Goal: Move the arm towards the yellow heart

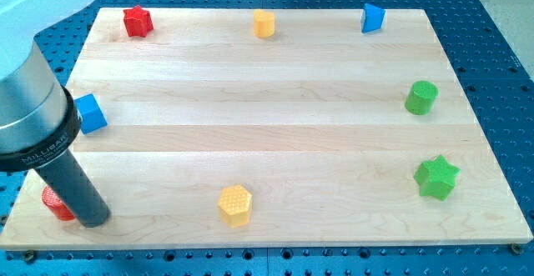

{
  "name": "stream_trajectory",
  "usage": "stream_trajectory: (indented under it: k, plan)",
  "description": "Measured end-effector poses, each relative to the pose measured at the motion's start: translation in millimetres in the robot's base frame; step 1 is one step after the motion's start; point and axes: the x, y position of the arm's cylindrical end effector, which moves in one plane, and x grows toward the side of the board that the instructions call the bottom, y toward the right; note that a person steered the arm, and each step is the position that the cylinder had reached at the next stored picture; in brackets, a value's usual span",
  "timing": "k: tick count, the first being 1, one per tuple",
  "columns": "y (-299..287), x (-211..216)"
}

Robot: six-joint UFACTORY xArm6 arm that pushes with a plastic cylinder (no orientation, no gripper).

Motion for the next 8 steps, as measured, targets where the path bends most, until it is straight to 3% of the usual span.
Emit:
stream_trajectory:
  k: [2, 4, 5, 6, 8]
  plan:
    - [2, 4]
    - [9, -80]
    - [35, -111]
    - [58, -111]
    - [145, -193]
